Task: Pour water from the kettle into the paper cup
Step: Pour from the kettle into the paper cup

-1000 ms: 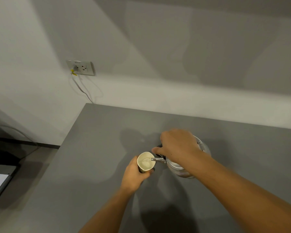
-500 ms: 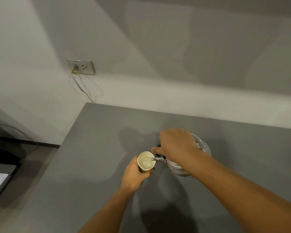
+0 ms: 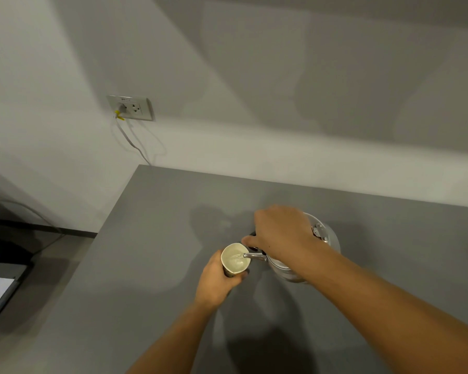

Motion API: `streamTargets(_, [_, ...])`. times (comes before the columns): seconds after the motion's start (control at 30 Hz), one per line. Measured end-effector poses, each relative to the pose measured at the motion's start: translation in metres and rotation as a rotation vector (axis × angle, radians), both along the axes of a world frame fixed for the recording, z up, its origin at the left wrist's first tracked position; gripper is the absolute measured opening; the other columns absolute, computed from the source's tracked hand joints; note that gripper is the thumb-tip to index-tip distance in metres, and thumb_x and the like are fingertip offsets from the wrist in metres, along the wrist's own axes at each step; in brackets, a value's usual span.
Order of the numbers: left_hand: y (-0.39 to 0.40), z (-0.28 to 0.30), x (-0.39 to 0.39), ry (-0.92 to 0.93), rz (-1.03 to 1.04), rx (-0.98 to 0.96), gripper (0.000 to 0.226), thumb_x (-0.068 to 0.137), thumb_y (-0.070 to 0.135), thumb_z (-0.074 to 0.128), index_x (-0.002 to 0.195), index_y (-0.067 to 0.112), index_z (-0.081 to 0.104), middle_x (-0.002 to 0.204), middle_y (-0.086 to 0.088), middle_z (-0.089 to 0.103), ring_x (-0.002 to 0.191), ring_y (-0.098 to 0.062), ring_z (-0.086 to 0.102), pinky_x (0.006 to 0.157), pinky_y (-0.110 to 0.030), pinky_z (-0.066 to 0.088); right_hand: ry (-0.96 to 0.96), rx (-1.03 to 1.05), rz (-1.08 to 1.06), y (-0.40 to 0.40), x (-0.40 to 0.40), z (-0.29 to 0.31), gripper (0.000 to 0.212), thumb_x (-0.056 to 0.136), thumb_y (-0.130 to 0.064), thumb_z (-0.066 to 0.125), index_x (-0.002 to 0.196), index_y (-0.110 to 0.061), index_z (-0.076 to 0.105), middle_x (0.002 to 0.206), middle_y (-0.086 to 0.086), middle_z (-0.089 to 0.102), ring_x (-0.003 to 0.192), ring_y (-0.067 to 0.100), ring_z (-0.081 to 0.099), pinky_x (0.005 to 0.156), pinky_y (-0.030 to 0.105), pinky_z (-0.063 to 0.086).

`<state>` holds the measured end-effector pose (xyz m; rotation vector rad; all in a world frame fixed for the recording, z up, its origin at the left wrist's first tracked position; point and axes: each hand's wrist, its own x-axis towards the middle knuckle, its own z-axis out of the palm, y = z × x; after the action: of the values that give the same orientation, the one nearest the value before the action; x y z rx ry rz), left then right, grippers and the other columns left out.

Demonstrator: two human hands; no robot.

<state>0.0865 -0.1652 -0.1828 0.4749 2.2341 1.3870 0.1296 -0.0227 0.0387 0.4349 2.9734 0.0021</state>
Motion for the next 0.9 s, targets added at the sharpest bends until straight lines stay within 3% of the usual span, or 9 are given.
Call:
streamTargets(0.17, [0.0008, -0.0003, -0.0003, 0.004, 0.001, -0.006, 0.059, 0.068, 0.038, 0.093, 0.119, 0.037, 0.063, 0.106, 0.021, 0.075, 0.097, 0.008, 0.068, 0.073, -0.006, 0.047, 0.008, 0.015, -0.006, -0.0012, -0.0007, -0.0016, 0.051, 0.083, -0.050, 0.066, 0.053, -0.020, 0.037, 0.058, -0.002, 0.038, 0.050, 0.017, 0.037, 0.044, 0.028, 0.018])
streamTargets(0.37, [0.0014, -0.0032, -0.0002, 0.012, 0.005, -0.003, 0.060, 0.068, 0.038, 0.093, 0.121, 0.036, 0.064, 0.107, 0.020, 0.075, 0.099, 0.003, 0.070, 0.084, -0.022, 0.055, 0.003, 0.010, 0.009, -0.0017, -0.0011, -0.0005, 0.053, 0.083, -0.050, 0.067, 0.052, -0.020, 0.035, 0.056, -0.002, 0.037, 0.062, 0.026, 0.047, 0.044, 0.028, 0.018])
streamTargets(0.57, [0.0011, -0.0030, 0.0006, 0.016, 0.003, 0.005, 0.061, 0.067, 0.040, 0.093, 0.121, 0.039, 0.063, 0.108, 0.021, 0.075, 0.099, 0.004, 0.070, 0.082, -0.019, 0.053, -0.004, 0.011, 0.007, -0.0025, -0.0011, 0.0005, 0.052, 0.084, -0.050, 0.067, 0.052, -0.020, 0.037, 0.057, -0.002, 0.039, 0.059, 0.024, 0.047, 0.044, 0.028, 0.019])
streamTargets(0.73, [0.0012, -0.0027, 0.0006, 0.026, -0.002, 0.007, 0.059, 0.069, 0.040, 0.093, 0.120, 0.040, 0.063, 0.108, 0.020, 0.075, 0.100, 0.001, 0.070, 0.084, -0.022, 0.055, -0.018, 0.016, -0.005, -0.0034, -0.0025, 0.0011, 0.053, 0.084, -0.050, 0.067, 0.052, -0.019, 0.037, 0.056, -0.002, 0.039, 0.049, 0.018, 0.036, 0.044, 0.028, 0.019])
streamTargets(0.9, [0.0013, -0.0014, 0.0008, 0.020, 0.000, 0.010, 0.058, 0.068, 0.039, 0.092, 0.118, 0.042, 0.062, 0.108, 0.021, 0.075, 0.099, 0.004, 0.070, 0.080, -0.019, 0.053, -0.012, 0.023, 0.006, -0.0035, -0.0013, 0.0002, 0.050, 0.084, -0.048, 0.065, 0.054, -0.020, 0.037, 0.057, -0.002, 0.039, 0.062, 0.026, 0.049, 0.048, 0.029, 0.024])
